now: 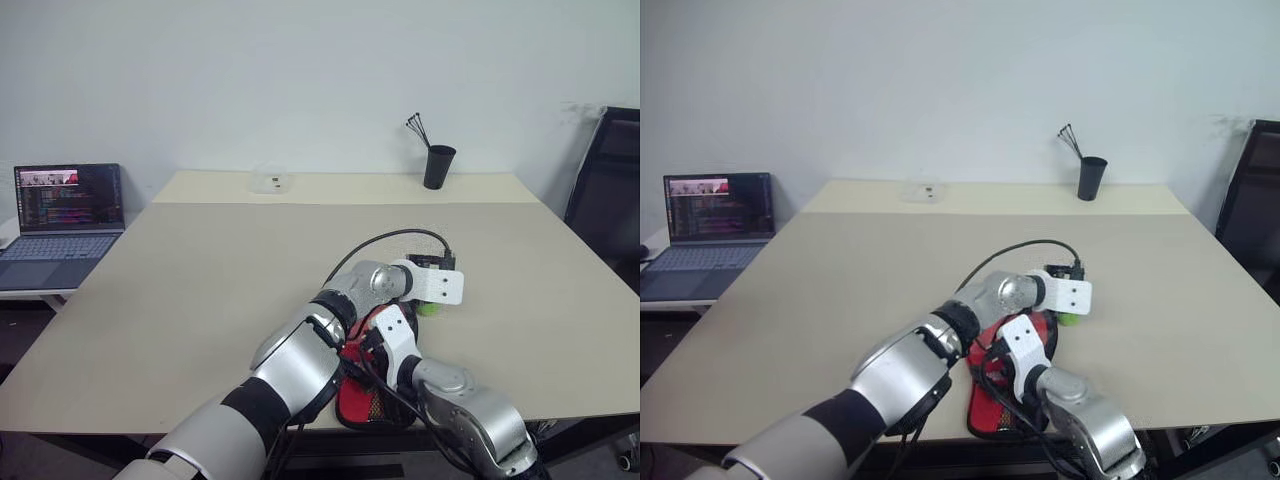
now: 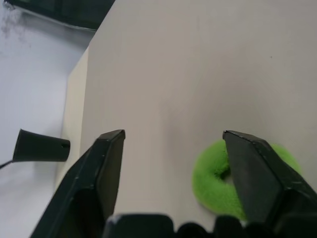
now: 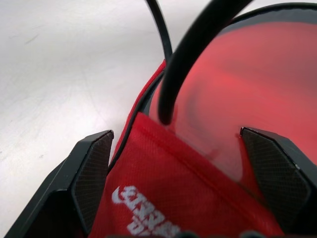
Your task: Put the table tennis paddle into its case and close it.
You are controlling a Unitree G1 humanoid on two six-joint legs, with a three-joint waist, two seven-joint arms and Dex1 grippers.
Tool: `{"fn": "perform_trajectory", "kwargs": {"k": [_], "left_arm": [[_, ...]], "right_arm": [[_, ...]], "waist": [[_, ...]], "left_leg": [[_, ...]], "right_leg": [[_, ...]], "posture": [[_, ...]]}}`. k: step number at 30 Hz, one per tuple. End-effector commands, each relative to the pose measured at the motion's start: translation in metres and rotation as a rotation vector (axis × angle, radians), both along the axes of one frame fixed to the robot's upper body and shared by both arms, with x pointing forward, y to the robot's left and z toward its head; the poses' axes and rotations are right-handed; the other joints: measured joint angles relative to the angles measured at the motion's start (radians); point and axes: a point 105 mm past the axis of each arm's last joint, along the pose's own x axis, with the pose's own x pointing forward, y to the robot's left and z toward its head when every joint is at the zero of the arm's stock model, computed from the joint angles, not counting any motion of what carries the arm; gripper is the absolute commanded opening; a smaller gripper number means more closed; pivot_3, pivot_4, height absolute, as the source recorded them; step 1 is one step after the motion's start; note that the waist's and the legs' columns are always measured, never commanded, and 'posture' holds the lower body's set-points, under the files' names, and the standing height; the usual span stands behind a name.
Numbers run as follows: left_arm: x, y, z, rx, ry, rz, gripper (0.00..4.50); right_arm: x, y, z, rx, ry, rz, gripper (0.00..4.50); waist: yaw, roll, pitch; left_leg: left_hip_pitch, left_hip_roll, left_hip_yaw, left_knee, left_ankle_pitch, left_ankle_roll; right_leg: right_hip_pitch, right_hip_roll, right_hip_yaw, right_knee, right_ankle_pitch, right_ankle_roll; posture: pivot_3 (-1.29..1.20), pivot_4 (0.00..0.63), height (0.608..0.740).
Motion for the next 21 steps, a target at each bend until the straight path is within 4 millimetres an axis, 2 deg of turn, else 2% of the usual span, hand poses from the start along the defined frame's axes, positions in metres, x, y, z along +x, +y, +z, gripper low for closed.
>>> {"fn": "perform_trajectory", "kwargs": {"k": [1,3,6,8,12,14,16,21], "left_arm": [[0.013,0.01,0.038,-0.162,-0.019,0.047,3.4],[0.023,0.027,0.047,-0.227,0.017,0.098,3.4],[0.032,0.052,0.049,-0.299,0.103,0.147,3.4],[0.037,0.072,0.046,-0.362,0.206,0.177,3.4],[0.045,0.124,0.033,-0.486,0.373,0.26,3.4],[0.043,0.141,0.025,-0.541,0.455,0.266,3.4],[0.033,0.148,0.014,-0.556,0.541,0.214,3.4],[0.003,0.147,-0.016,-0.505,0.706,0.096,3.4]], "right_arm": [[0.0,-0.016,-0.031,-0.045,0.131,-0.032,4.5],[0.001,-0.018,-0.022,-0.011,0.119,-0.019,4.5],[0.0,-0.022,-0.004,0.043,0.099,0.004,4.5],[0.0,-0.028,0.008,0.07,0.078,0.011,4.5],[-0.002,-0.044,0.036,0.101,0.031,0.025,4.5],[-0.004,-0.051,0.049,0.116,0.016,0.042,4.5],[0.0,-0.061,0.061,0.121,-0.012,0.032,4.5],[0.034,-0.097,0.081,0.116,-0.078,-0.102,4.5]], "waist": [[-0.005,0.0,0.0],[-0.005,0.0,0.0],[-0.005,0.0,0.0],[-0.006,0.0,0.0],[-0.006,0.001,0.002],[-0.007,0.002,0.002],[-0.006,0.002,0.003],[-0.005,0.002,0.003]], "left_leg": [[0.0,0.0,0.0,0.0,0.0,0.0],[0.0,0.0,0.0,0.0,0.0,0.0],[-0.001,0.0,0.0,0.0,0.0,0.0],[-0.001,0.0,0.0,0.0,0.0,0.0],[-0.003,0.0,0.0,0.0,0.0,0.0],[-0.003,0.0,0.0,0.0,0.0,0.0],[-0.005,0.0,0.0,0.0,0.0,0.0],[-0.009,0.0,-0.001,0.0,0.0,0.0]], "right_leg": [[0.0,0.0,0.0,0.0,0.0,0.0],[0.0,0.0,0.0,0.0,0.0,0.0],[0.0,0.0,0.0,0.0,0.0,0.0],[0.0,-0.001,0.0,-0.001,0.0,0.0],[-0.002,-0.001,0.0,-0.001,0.0,0.0],[-0.003,-0.001,0.0,0.0,0.0,0.0],[-0.004,-0.001,0.0,0.0,0.0,0.0],[-0.007,-0.001,0.0,0.0,0.0,0.0]], "posture": [[0.0,0.15,0.74],[0.0,0.15,0.74],[0.0,0.15,0.74],[0.0,0.15,0.74],[0.0,0.15,0.74],[0.0,0.15,0.74],[0.0,0.15,0.74],[0.0,0.15,0.74]]}}
